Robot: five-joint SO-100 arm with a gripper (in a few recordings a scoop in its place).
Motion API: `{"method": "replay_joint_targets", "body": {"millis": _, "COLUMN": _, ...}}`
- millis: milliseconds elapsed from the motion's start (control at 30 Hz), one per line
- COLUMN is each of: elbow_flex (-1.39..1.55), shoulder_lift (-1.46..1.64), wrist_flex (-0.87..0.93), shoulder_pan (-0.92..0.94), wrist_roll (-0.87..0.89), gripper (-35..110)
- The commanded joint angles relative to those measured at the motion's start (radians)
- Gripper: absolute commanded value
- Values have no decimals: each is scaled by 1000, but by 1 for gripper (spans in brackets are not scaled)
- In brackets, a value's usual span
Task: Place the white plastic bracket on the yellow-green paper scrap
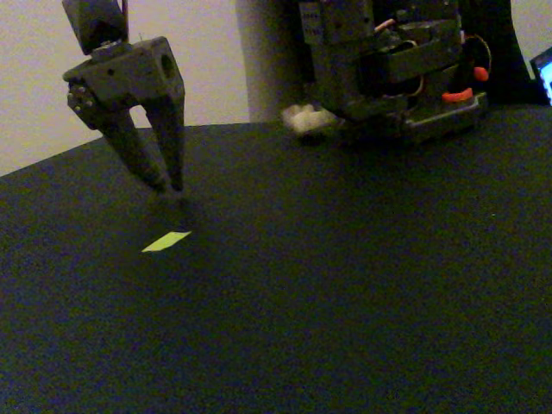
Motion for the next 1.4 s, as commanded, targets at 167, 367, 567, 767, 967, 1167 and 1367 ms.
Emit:
{"method": "replay_joint_targets", "body": {"millis": 167, "elbow_flex": 146, "shoulder_lift": 164, "wrist_flex": -44, "shoulder_pan": 48, "wrist_roll": 71, "gripper": 51}}
{"method": "replay_joint_targets", "body": {"millis": 367, "elbow_flex": 218, "shoulder_lift": 314, "wrist_flex": 18, "shoulder_pan": 46, "wrist_roll": 124, "gripper": 52}}
{"method": "replay_joint_targets", "body": {"millis": 567, "elbow_flex": 276, "shoulder_lift": 554, "wrist_flex": 201, "shoulder_pan": 37, "wrist_roll": 179, "gripper": 47}}
{"method": "replay_joint_targets", "body": {"millis": 767, "elbow_flex": 310, "shoulder_lift": 687, "wrist_flex": 302, "shoulder_pan": 26, "wrist_roll": 278, "gripper": 46}}
{"method": "replay_joint_targets", "body": {"millis": 967, "elbow_flex": 285, "shoulder_lift": 761, "wrist_flex": 411, "shoulder_pan": 97, "wrist_roll": 391, "gripper": 45}}
{"method": "replay_joint_targets", "body": {"millis": 1167, "elbow_flex": 293, "shoulder_lift": 785, "wrist_flex": 420, "shoulder_pan": 218, "wrist_roll": 390, "gripper": 42}}
{"method": "replay_joint_targets", "body": {"millis": 1367, "elbow_flex": 322, "shoulder_lift": 784, "wrist_flex": 437, "shoulder_pan": 273, "wrist_roll": 439, "gripper": 44}}
